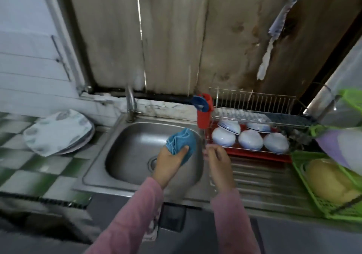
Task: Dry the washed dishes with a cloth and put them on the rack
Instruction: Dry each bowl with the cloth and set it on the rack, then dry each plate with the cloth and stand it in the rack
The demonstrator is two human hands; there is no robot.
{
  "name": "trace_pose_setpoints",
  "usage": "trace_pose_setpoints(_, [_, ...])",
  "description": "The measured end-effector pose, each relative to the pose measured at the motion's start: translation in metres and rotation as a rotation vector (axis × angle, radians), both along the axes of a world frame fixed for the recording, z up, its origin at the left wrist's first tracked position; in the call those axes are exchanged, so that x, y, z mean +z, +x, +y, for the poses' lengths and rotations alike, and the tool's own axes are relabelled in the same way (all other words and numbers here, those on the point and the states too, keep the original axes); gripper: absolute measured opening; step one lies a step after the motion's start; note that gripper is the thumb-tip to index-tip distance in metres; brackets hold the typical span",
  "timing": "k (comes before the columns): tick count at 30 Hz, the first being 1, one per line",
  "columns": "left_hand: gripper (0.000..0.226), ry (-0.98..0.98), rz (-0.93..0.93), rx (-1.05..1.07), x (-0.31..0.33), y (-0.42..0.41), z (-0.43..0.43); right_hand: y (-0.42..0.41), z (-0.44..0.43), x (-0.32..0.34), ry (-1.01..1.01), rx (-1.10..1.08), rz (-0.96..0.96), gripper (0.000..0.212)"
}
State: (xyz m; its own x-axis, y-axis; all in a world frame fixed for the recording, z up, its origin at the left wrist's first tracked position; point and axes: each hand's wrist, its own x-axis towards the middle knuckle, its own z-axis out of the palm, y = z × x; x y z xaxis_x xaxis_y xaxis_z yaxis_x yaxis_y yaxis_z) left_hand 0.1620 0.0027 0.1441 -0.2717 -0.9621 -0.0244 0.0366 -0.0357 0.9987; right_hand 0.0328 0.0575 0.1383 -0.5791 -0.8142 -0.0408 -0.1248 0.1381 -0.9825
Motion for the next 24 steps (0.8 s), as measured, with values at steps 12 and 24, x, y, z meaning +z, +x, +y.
trace_pose_setpoints(12, [0.02,0.103,0.003,0.39,-0.05,0.255,-0.001,0.245,-0.055,-0.053,0.144,0.431,-0.035,0.015])
trace_pose_setpoints(24, [0.021,0.2,0.059,0.693,-0.089,0.393,-0.078,0.37,-0.175,-0.098,0.271,0.585,-0.133,0.012])
